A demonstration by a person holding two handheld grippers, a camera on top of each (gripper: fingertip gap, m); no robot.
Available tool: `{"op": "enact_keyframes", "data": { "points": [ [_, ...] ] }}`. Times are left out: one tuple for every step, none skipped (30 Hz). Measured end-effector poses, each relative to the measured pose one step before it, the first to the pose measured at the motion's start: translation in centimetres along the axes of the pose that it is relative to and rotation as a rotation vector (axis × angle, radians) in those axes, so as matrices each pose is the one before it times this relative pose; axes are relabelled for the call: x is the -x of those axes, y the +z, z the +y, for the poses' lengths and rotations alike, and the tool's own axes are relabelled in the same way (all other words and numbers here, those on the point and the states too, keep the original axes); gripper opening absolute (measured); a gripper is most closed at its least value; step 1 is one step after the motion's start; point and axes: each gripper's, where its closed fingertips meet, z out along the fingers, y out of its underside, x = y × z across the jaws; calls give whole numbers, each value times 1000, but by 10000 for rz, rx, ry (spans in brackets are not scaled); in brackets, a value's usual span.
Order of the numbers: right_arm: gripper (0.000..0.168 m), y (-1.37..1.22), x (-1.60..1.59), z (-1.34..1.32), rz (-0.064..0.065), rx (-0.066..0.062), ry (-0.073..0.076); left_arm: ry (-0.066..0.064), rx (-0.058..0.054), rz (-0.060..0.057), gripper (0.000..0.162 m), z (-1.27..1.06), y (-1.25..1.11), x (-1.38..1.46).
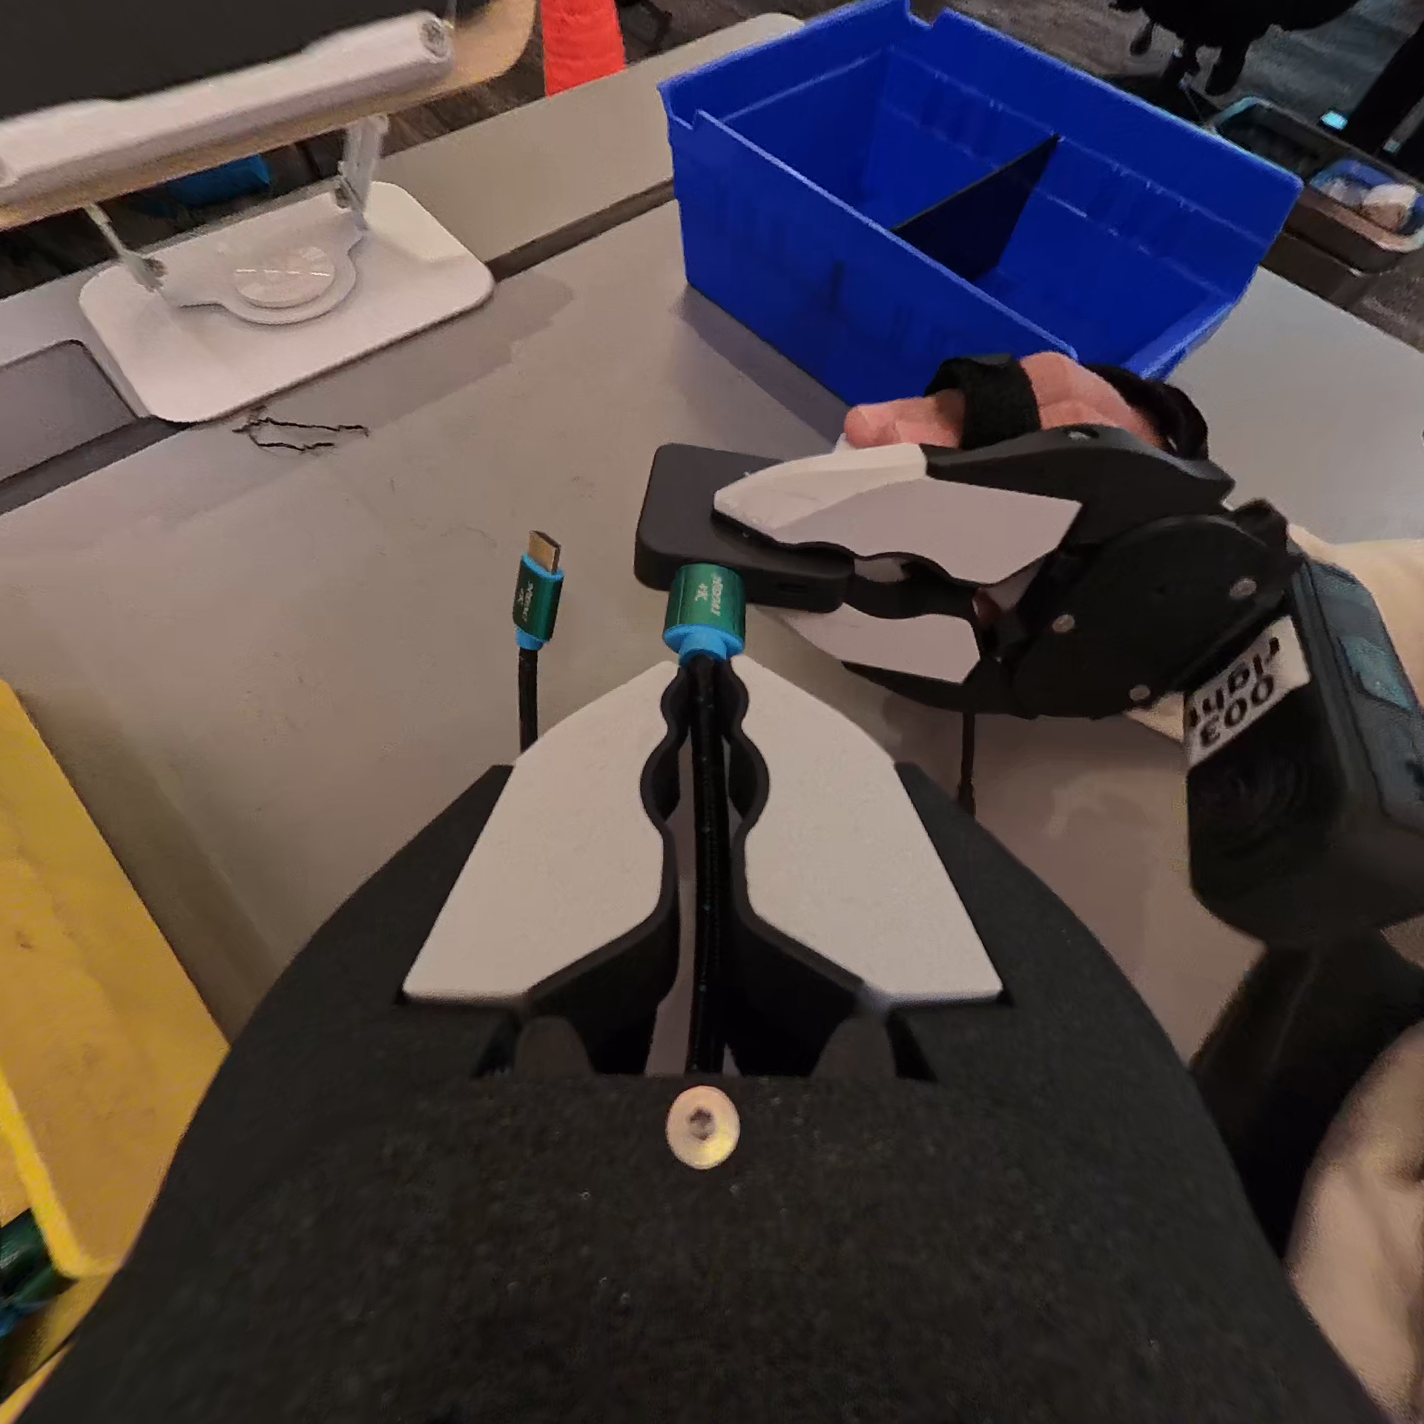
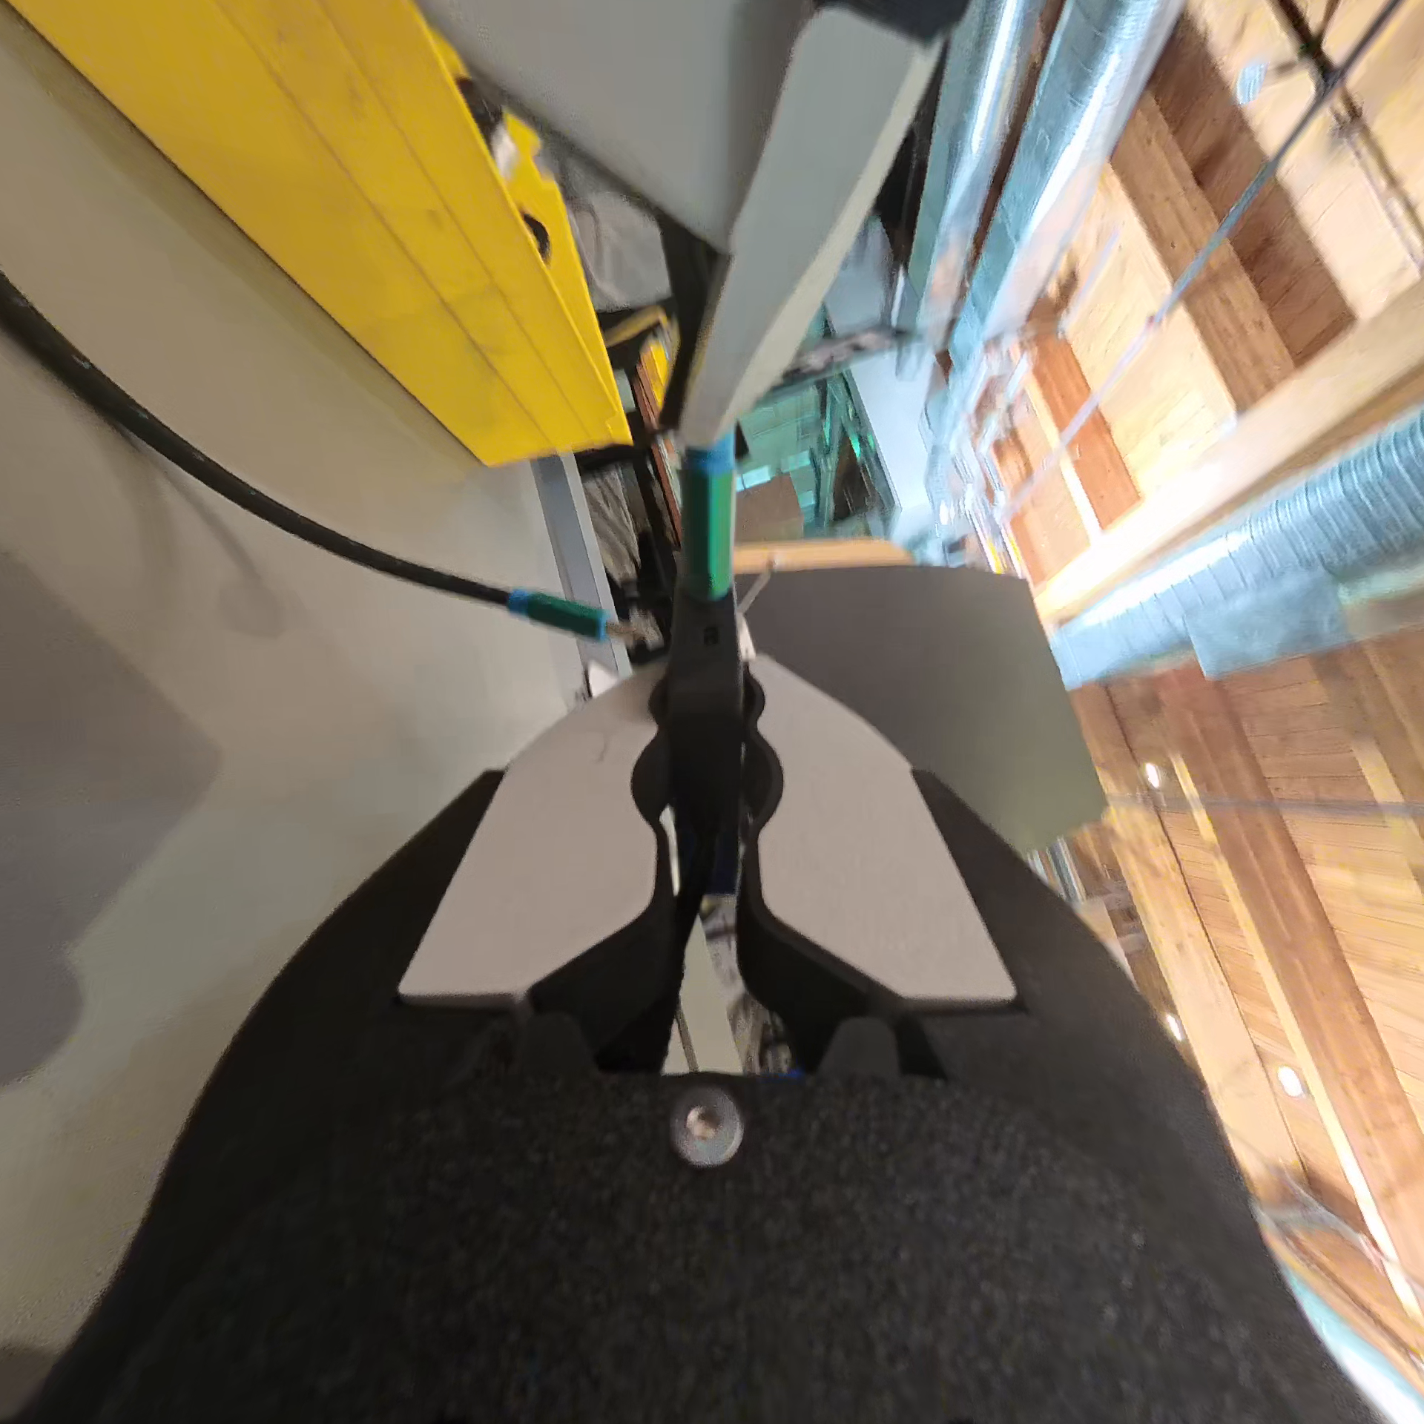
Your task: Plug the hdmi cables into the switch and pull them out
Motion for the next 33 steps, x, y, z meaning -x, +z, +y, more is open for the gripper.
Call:
{"op": "enact_keyframes", "data": {
  "points": [
    [13,64,51,156,28,177,38,140,-141,-245,7,24,98,11],
    [13,-7,32,126,-42,-69,134,106,11,-51,7,70,107,-89],
    [13,-68,-20,66,42,-41,-62,-51,35,81,7,-49,14,-58],
    [13,-43,-112,-41,94,42,-60,-129,-40,115,7,-173,-82,5],
    [12,-32,-118,-123,-4,45,188,-66,-85,107,7,-189,-143,5],
    [12,-64,-59,-188,-84,-37,215,40,-55,84,7,-107,-154,-18],
    [12,-56,-27,-155,-119,-98,92,87,-1,27,7,-8,-83,-32],
    [12,-40,35,-36,-47,-8,0,54,18,-47,7,36,6,20],
    [12,41,79,35,36,60,-50,24,36,-86,7,69,74,75],
    [12,91,155,84,-17,78,-17,31,38,-65,7,89,98,80],
    [13,83,61,127,26,62,-49,25,-21,1,7,16,97,50],
    [13,50,-83,113,59,40,-104,-23,-82,84,7,-61,79,8],
    [13,42,-217,98,49,-2,-93,-104,-149,170,7,-186,6,-48],
    [13,-1,-339,50,56,-56,-9,-187,-226,266,7,-337,-95,-147],
    [13,-27,-509,-47,58,-159,53,-313,-253,343,7,-495,-322,-280],
    [13,-47,-619,-50,10,-100,149,-414,-325,296,8,-660,-741,-339],
    [13,1,-948,451,98,341,296,-315,-541,120,8,-890,-1301,-231],
    [14,56,-1021,564,-115,417,191,-141,-656,-65,12,-961,-1719,3],
    [13,-77,-1522,611,-60,518,51,-40,-568,-193,16,-743,-1910,263],
    [14,-338,-2342,452,239,421,80,-1,-455,-230,18,-387,-1894,428],
    [13,-458,-2830,208,279,243,151,14,-290,-199,19,148,-1718,482],
    [14,-432,-3163,319,265,344,182,42,-67,-168,18,847,-1452,482],
    [13,-387,-3471,323,341,291,108,64,123,-173,18,1533,-1120,484],
    [13,-233,-3472,485,258,325,-14,58,275,-190,16,2125,-826,498],
    [13,-108,-3553,897,282,545,-158,-7,358,-204,12,2456,-599,501],
    [14,-74,-3831,1023,554,494,-316,-178,360,-205,8,2436,-429,500],
    [13,138,-3754,1052,674,334,-514,-441,354,-2,3,2021,-270,265],
    [14,591,-3017,1528,417,553,-727,-625,328,420,1,1242,-199,-288],
    [14,976,-2051,2086,47,911,-812,-553,146,667,2,463,-217,-656],
    [13,1131,-1505,1830,107,730,-757,-318,-82,460,4,29,-213,-462],
    [13,1286,-742,1488,65,462,-834,-147,-105,108,4,-85,-146,-16],
    [13,1463,294,1545,-248,609,-968,-86,-9,3,4,-91,-78,123],
    [14,1569,1144,1430,-510,714,-1006,-62,19,54,4,-92,-20,36]
  ]
}}
